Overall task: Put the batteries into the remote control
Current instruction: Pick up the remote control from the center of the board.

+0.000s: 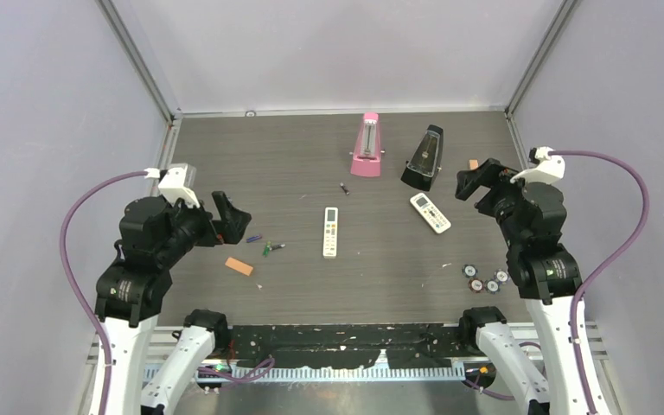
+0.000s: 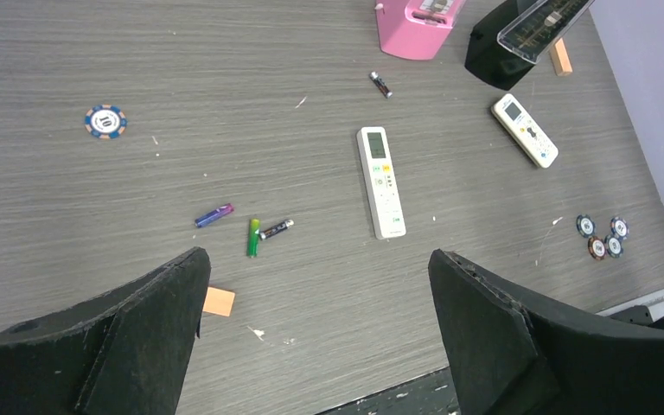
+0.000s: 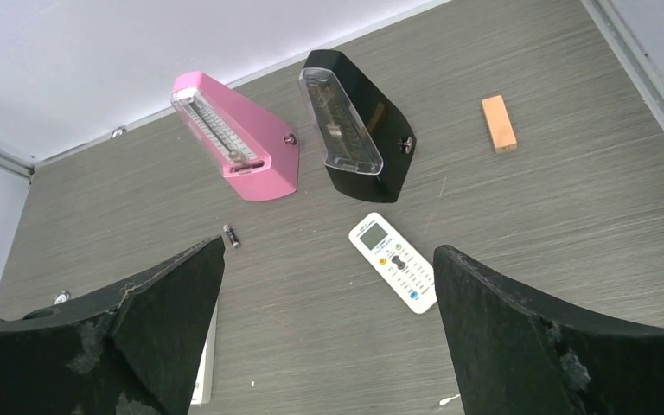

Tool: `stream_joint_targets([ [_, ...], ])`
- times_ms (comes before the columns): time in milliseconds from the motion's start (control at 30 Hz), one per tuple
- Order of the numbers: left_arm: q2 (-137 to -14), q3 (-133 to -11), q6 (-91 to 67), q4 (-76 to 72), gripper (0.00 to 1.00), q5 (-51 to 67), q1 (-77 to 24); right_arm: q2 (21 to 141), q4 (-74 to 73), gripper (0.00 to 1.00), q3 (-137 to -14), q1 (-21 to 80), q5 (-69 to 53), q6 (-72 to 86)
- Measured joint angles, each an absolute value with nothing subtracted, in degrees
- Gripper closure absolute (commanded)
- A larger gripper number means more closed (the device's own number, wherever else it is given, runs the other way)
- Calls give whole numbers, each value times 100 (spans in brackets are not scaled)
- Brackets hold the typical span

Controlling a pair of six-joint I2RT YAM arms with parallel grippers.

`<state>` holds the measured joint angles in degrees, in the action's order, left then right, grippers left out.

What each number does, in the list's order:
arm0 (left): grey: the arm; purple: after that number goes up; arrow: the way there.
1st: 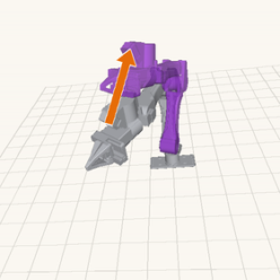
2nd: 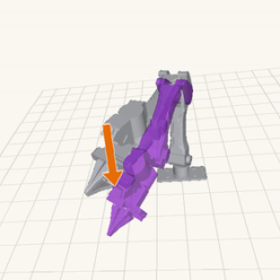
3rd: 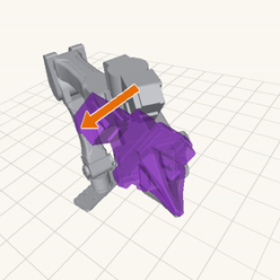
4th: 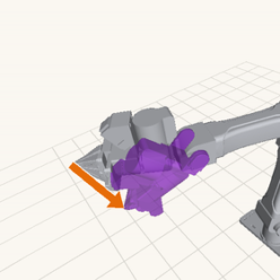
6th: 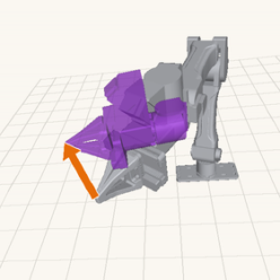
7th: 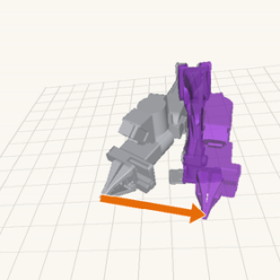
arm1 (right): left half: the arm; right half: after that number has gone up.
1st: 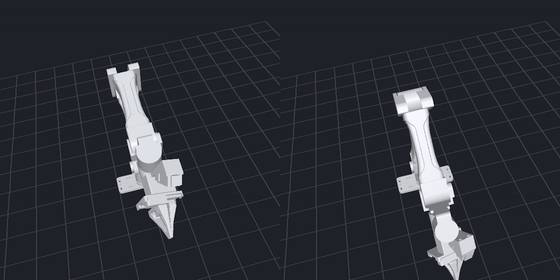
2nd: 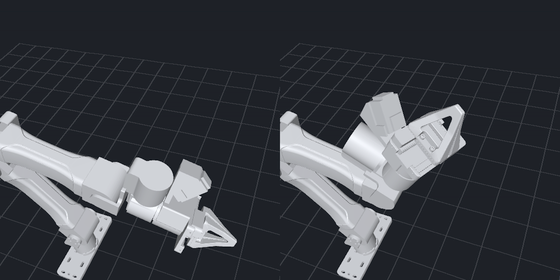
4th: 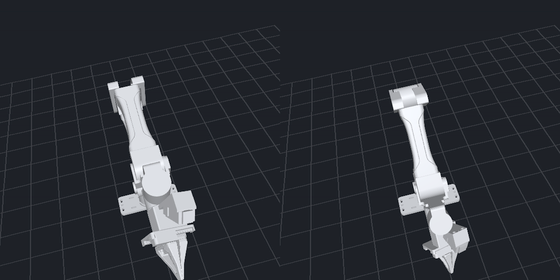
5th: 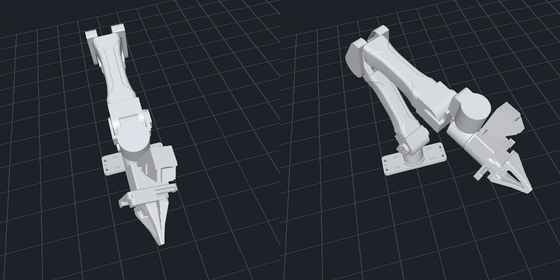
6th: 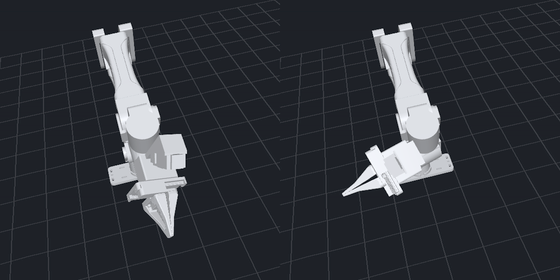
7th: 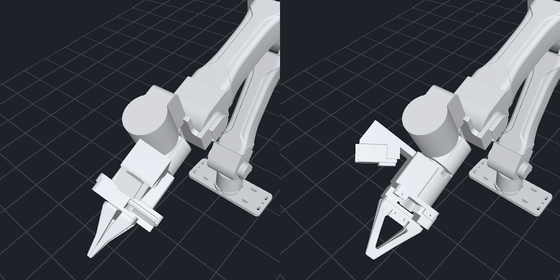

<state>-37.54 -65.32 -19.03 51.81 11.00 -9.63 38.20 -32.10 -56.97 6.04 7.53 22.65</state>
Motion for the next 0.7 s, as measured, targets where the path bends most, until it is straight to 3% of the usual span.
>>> stream_joint_targets([
  [433, -2685, -5349, -2231, 4657, 0, 1448, -963, 4362, -2902, 2, -5301, 674, -410, 2613],
  [700, -2250, -4748, -2622, 4617, 0, 1957, -963, 4405, -3223, 0, -4993, 1826, -121, 3055],
])
